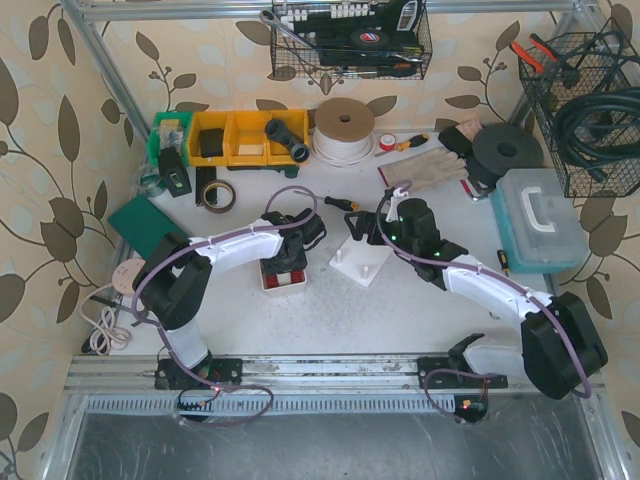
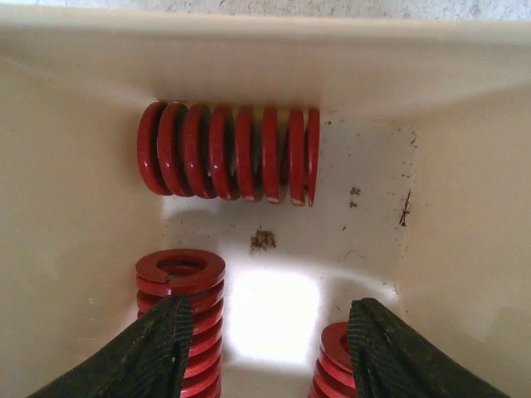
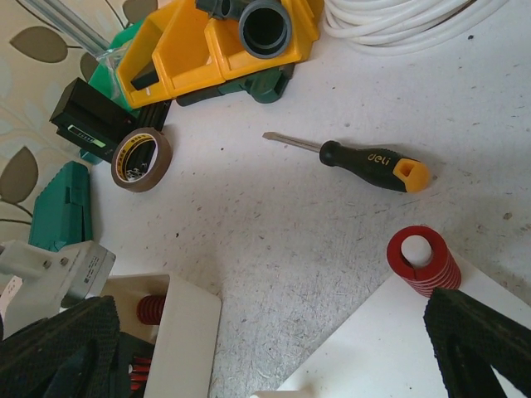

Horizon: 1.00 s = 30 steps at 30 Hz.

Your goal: Install the large spring

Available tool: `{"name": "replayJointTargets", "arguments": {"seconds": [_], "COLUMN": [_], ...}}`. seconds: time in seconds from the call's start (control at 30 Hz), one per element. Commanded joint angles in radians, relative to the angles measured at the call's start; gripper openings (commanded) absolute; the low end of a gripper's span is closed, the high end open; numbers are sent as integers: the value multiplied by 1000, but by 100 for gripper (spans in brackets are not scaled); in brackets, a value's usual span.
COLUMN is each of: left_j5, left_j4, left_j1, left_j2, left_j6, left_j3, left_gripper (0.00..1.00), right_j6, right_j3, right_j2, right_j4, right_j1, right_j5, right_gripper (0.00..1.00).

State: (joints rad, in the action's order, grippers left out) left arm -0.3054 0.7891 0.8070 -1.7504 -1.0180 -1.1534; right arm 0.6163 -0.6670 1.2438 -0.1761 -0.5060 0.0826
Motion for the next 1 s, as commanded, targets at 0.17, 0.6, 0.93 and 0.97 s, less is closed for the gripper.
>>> {"name": "replayJointTargets", "arguments": {"seconds": [0.17, 0.6, 0.93, 0.97], "left_j5": [-82, -65, -31, -21], "left_j4": [59, 50, -2, -18], "left_j1": [20, 37, 43, 43], "left_j2": [13, -6, -41, -45], "left_j6": [-68, -85, -85, -84], "left_j3": [-2, 23, 37, 41], "left_gripper": [57, 57, 58, 58], "right_j6": [-23, -29, -33, -33], "right_j3": [-43, -52, -65, -65], "right_j2": [17, 34, 48, 48], "right_j4": [0, 12, 24, 25], "right_j1": [-11, -18, -23, -24], "right_j5": [17, 5, -4, -4], "right_gripper": [98, 97, 97, 97]}}
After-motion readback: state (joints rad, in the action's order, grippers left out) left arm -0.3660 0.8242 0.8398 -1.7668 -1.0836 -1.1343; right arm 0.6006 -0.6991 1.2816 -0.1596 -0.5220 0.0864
